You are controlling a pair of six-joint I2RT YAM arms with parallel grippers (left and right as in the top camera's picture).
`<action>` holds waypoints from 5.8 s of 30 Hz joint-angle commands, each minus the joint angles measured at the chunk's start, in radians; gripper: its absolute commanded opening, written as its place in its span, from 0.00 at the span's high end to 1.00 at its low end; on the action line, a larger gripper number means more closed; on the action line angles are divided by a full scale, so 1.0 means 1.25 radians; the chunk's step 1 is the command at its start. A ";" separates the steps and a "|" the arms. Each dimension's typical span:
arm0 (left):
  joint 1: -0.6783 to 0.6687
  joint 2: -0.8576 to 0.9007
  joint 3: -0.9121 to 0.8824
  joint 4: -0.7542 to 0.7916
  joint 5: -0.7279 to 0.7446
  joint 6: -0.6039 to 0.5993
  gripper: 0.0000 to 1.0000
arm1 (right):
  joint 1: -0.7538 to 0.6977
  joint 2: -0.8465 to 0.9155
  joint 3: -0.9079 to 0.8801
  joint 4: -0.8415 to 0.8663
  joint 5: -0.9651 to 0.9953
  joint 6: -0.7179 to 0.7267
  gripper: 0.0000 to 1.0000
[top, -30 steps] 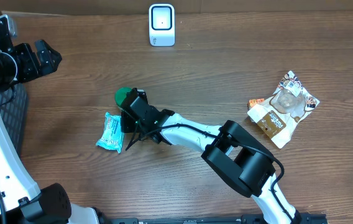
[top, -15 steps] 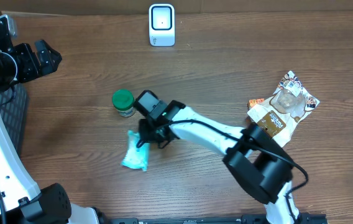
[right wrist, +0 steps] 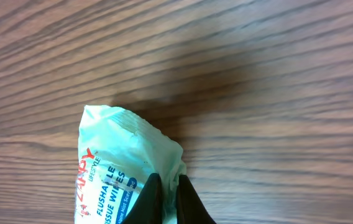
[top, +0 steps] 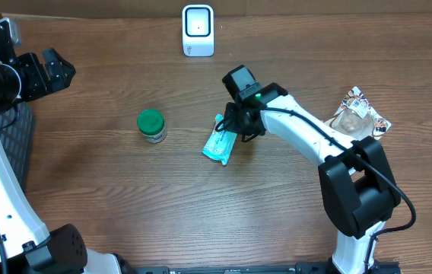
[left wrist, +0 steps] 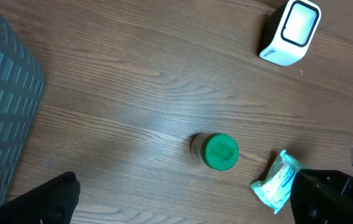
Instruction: Scan the item barcode
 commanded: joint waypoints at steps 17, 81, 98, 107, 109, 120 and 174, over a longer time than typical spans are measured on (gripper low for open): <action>-0.002 -0.005 0.012 0.001 0.006 0.015 0.00 | 0.017 -0.024 -0.004 -0.128 -0.167 -0.125 0.27; -0.002 -0.005 0.012 0.001 0.006 0.015 0.00 | 0.257 0.055 0.096 -0.185 0.301 -0.266 0.96; -0.002 -0.005 0.012 0.001 0.006 0.015 0.00 | -0.030 -0.044 0.080 -0.295 -0.652 -0.527 0.96; -0.002 -0.005 0.012 0.001 0.006 0.015 0.00 | -0.025 -0.040 -0.066 -0.249 -0.674 -0.575 0.96; -0.002 -0.005 0.012 0.001 0.006 0.015 0.00 | -0.013 -0.039 -0.081 -0.228 -0.673 -0.573 0.96; -0.002 -0.005 0.012 0.001 0.006 0.015 0.00 | 0.028 0.027 -0.099 -0.140 -0.630 -0.514 0.96; -0.002 -0.005 0.012 0.001 0.006 0.015 0.01 | 0.187 0.139 0.109 0.002 -0.046 -0.214 0.96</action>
